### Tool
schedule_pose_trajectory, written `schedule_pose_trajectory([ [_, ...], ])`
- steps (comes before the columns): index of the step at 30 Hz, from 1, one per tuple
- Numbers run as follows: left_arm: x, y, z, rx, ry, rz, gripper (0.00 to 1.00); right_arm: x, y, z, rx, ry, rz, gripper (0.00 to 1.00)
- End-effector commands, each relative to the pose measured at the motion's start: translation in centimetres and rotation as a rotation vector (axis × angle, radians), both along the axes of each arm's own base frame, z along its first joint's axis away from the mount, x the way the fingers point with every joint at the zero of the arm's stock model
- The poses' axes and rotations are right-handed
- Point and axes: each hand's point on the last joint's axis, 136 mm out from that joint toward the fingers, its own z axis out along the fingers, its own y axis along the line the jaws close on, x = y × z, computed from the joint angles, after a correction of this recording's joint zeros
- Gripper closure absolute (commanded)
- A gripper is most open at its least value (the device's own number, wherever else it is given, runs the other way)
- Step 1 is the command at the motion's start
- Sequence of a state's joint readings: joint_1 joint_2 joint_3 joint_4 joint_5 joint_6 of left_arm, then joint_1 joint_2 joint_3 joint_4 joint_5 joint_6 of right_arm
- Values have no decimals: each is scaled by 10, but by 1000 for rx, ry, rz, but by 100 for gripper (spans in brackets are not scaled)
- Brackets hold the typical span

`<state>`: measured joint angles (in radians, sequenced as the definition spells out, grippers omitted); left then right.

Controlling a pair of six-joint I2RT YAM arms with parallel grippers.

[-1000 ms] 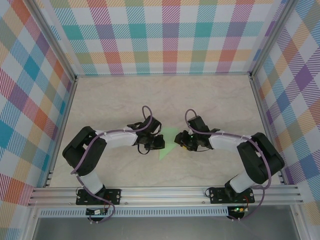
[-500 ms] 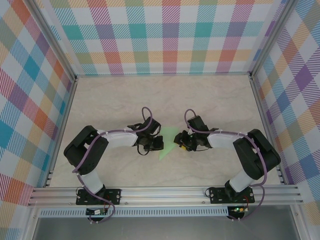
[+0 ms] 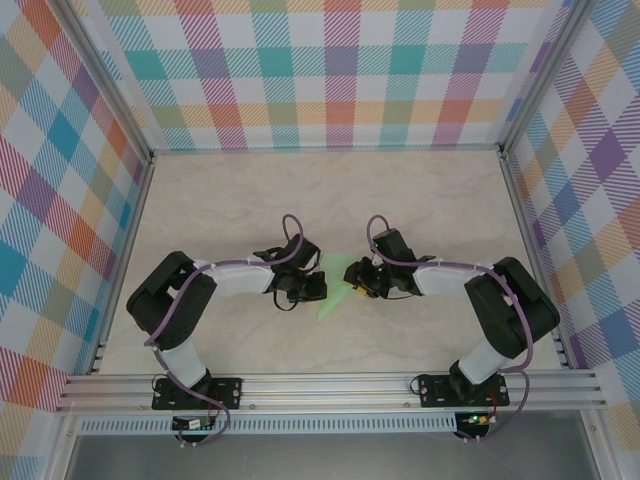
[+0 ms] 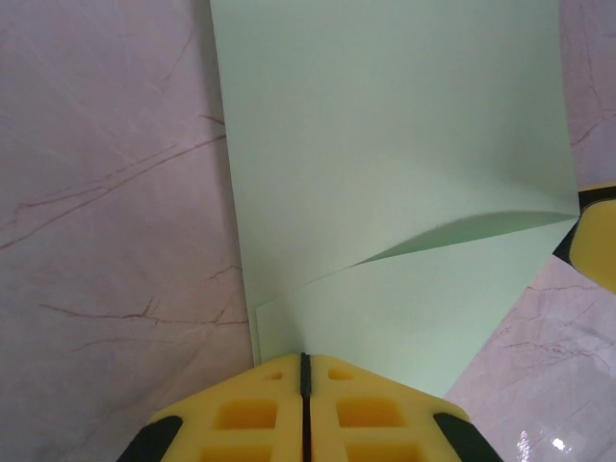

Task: Fold a paper plane with a square sheet of paper (pick it up from the middle)
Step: Fourth fold the wing at the center of the table.

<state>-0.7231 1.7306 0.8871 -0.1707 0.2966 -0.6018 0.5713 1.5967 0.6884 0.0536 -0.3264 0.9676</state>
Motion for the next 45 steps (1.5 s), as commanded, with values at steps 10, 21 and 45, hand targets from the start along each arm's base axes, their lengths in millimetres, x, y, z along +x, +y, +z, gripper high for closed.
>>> schedule_pose_trajectory([
  [10,-5,8,0,-2,-7,1,91,13,8,6,27,-45,40,62],
  [21,-6,9,6,-5,-23,-5,86,30,19,2,94,-55,148,62],
  [45,-6,18,27,-21,-101,16,69,40,19,0,147,-20,150,89],
])
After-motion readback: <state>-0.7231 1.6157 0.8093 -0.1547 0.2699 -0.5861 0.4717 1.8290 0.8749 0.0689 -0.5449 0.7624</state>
